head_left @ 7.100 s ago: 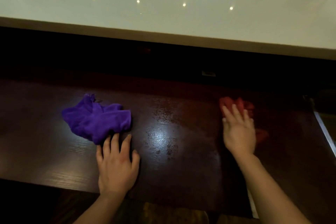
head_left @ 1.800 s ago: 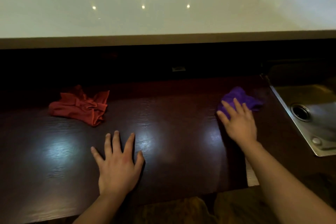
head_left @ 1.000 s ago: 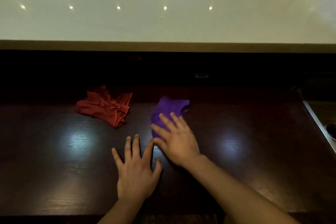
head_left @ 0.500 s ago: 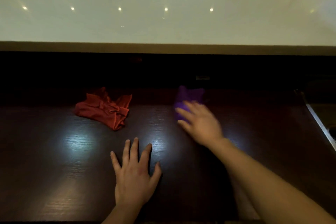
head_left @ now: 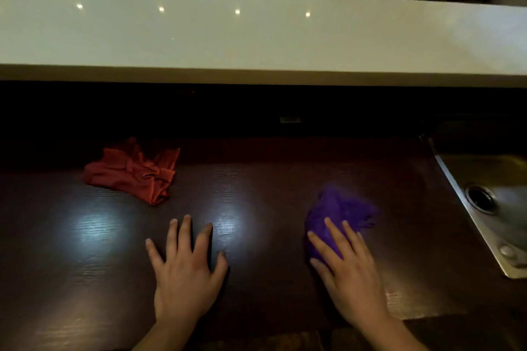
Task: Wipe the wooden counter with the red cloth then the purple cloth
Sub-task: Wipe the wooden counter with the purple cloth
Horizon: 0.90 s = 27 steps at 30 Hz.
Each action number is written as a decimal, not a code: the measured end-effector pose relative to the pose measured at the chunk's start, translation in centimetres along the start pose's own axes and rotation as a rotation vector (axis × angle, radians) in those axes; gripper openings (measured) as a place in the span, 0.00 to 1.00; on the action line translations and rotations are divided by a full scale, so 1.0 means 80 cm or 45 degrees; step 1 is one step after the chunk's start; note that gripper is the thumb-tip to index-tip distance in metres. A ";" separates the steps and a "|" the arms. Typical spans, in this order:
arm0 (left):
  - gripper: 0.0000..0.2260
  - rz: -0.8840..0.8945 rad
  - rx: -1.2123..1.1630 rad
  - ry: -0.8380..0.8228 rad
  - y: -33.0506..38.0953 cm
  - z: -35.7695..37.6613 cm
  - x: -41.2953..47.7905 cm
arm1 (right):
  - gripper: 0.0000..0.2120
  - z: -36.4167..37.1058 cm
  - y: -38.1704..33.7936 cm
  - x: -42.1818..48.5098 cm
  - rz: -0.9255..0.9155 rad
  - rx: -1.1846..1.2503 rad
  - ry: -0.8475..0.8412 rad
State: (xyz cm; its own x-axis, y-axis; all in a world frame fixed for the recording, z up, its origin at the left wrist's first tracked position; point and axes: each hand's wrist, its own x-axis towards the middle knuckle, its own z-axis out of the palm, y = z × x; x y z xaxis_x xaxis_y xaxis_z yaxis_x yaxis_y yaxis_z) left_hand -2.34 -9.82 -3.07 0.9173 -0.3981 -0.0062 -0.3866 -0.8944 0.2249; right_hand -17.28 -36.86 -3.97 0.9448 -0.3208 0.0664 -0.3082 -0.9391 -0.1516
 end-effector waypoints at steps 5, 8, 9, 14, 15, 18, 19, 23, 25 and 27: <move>0.27 0.001 0.009 0.021 -0.005 0.006 0.003 | 0.24 -0.020 0.084 0.110 0.106 -0.114 0.048; 0.28 -0.008 0.007 0.020 -0.003 0.005 0.001 | 0.25 -0.014 0.040 0.186 0.529 -0.017 0.015; 0.28 -0.010 -0.008 0.026 -0.003 0.003 0.001 | 0.24 -0.005 -0.003 0.198 0.463 -0.016 -0.004; 0.28 -0.089 -0.176 0.181 -0.005 0.000 -0.001 | 0.24 0.036 -0.179 0.179 -0.511 0.045 -0.108; 0.28 -0.090 -0.181 0.194 -0.005 -0.001 -0.002 | 0.25 0.036 -0.178 0.193 -0.540 0.048 -0.126; 0.27 -0.066 -0.152 0.187 -0.006 0.001 -0.001 | 0.26 0.035 -0.173 0.261 -0.307 0.017 -0.102; 0.27 -0.058 -0.145 0.176 -0.006 0.001 -0.001 | 0.26 0.036 -0.182 0.284 -0.206 0.032 -0.096; 0.26 -0.048 -0.110 0.139 -0.009 0.007 0.000 | 0.25 0.037 -0.235 0.297 -0.161 0.108 -0.093; 0.24 -0.054 -0.113 0.145 -0.008 0.004 0.001 | 0.24 0.035 -0.237 0.257 -0.414 0.112 -0.144; 0.20 -0.061 -0.167 0.179 -0.006 0.000 -0.002 | 0.25 0.031 -0.222 0.195 -0.647 0.131 -0.217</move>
State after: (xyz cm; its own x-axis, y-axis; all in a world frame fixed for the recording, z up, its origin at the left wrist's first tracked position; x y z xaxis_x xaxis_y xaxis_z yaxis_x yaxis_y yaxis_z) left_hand -2.30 -9.35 -3.15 0.9422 -0.3151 0.1142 -0.3350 -0.8737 0.3528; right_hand 3.24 -24.86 -2.70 0.9793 0.2025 -0.0035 0.1959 -0.9513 -0.2381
